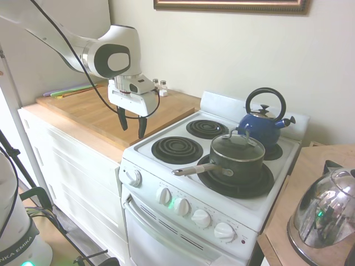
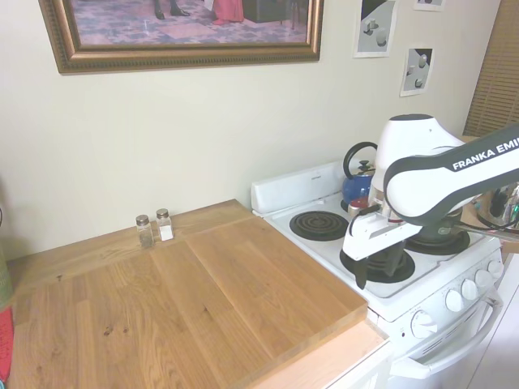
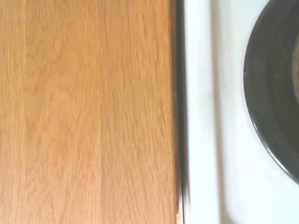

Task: Uncover the lid of the pot

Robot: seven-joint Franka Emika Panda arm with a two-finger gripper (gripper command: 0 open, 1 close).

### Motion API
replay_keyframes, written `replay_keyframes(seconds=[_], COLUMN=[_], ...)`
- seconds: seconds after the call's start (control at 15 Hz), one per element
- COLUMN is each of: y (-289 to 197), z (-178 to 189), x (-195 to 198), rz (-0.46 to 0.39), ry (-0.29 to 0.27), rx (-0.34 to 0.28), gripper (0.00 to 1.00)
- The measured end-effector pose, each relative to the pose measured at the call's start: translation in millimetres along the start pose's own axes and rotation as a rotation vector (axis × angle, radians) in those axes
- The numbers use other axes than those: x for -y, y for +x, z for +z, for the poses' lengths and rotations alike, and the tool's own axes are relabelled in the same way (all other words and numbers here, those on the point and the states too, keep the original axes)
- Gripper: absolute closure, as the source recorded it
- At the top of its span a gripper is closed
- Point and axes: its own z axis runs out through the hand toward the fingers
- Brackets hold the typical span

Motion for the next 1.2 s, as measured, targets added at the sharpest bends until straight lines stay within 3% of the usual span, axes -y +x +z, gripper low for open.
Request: replay_keyframes(seconds=[0.2,0.6,0.87,1.0,1.2], y=[3,37,100,134,177], z=[-3,-80,-139,-148,-134], x=[1,-35,-88,-102,-135], rz=[0.022,0.194,0.36,0.425,0.551], ry=[0.03,0.259,0.394,0.421,0.408], rx=[-0.007,-0.096,-0.067,-0.032,-0.027], gripper=[0.0,0.0,0.0,0.0,0.0])
